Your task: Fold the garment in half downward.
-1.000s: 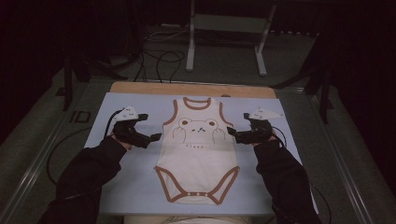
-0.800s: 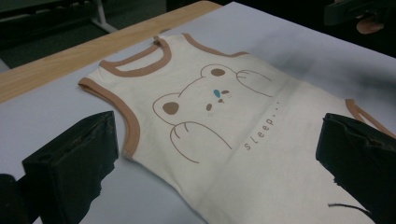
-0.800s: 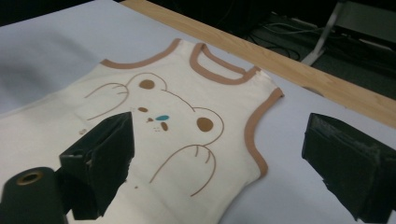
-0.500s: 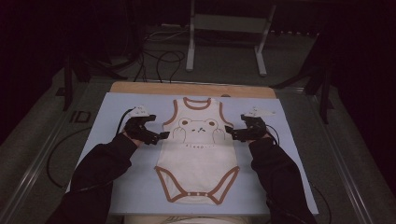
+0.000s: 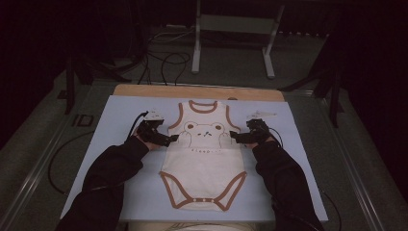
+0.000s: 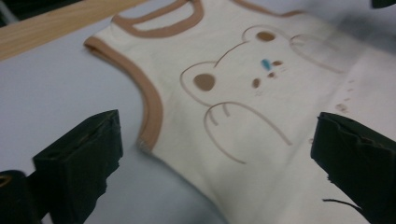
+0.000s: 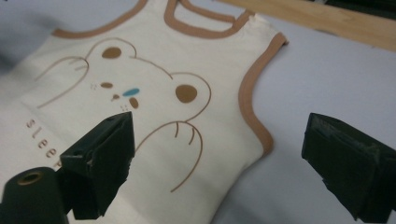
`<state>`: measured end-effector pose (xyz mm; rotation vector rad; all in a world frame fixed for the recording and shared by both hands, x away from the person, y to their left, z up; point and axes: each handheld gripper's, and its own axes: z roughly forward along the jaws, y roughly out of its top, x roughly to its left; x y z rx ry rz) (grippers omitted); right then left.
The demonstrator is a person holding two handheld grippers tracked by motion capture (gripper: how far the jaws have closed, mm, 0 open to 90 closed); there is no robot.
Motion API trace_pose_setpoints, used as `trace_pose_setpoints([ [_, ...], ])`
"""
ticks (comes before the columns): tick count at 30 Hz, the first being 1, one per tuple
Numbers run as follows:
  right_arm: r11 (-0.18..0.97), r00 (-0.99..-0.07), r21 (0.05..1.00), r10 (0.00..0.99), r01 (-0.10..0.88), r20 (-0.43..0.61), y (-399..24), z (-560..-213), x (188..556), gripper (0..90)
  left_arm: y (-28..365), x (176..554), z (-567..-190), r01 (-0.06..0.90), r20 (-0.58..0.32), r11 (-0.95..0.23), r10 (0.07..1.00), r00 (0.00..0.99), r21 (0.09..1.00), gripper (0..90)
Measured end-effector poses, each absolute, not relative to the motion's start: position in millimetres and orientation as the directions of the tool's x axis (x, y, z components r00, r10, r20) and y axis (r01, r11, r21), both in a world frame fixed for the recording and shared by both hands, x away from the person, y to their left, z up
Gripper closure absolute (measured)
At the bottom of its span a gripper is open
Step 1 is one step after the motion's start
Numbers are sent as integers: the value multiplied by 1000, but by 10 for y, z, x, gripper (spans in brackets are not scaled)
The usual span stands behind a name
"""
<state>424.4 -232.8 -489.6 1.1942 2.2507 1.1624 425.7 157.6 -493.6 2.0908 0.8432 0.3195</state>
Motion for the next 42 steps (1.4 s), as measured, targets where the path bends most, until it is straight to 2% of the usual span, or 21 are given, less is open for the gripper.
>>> trace_pose_setpoints([
  [6, 319, -581, 765, 809, 559, 87, -2331, -4963, 4331, 164, 1566, 4383, -5046, 514, -84, -450, 688, 721, 730, 156],
  [16, 312, -553, 736, 827, 602, 103, -2335, -5062, 4498, 258, 1530, 4519, -5163, 562, -45, -488, 727, 685, 667, 238],
  [18, 304, -543, 733, 833, 609, 105, -2339, -5086, 4514, 269, 1535, 4544, -5181, 569, -60, -479, 728, 683, 668, 295],
  [21, 295, -533, 732, 839, 614, 109, -2340, -5104, 4528, 276, 1544, 4582, -5212, 578, -80, -473, 724, 685, 664, 326],
  [26, 316, -513, 711, 855, 629, 73, -2324, -5179, 4562, 350, 1544, 4619, -5209, 585, -88, -460, 732, 676, 669, 425],
  [32, 344, -506, 689, 862, 638, 38, -2310, -5223, 4585, 457, 1513, 4636, -5220, 570, -51, -467, 742, 669, 676, 527],
  [37, 367, -516, 682, 857, 633, 18, -2286, -5215, 4574, 575, 1479, 4637, -5219, 569, -45, -471, 743, 668, 674, 572],
  [38, 367, -516, 682, 857, 633, 18, -2286, -5215, 4574, 575, 1479, 4637, -5219, 569, -45, -471, 743, 668, 674, 590],
  [39, 373, -522, 679, 853, 633, 18, -2281, -5209, 4574, 609, 1465, 4635, -5214, 574, -50, -469, 744, 666, 671, 590],
  [42, 384, -537, 675, 843, 630, 23, -2263, -5202, 4571, 706, 1452, 4638, -5207, 581, -58, -467, 744, 665, 666, 667],
])
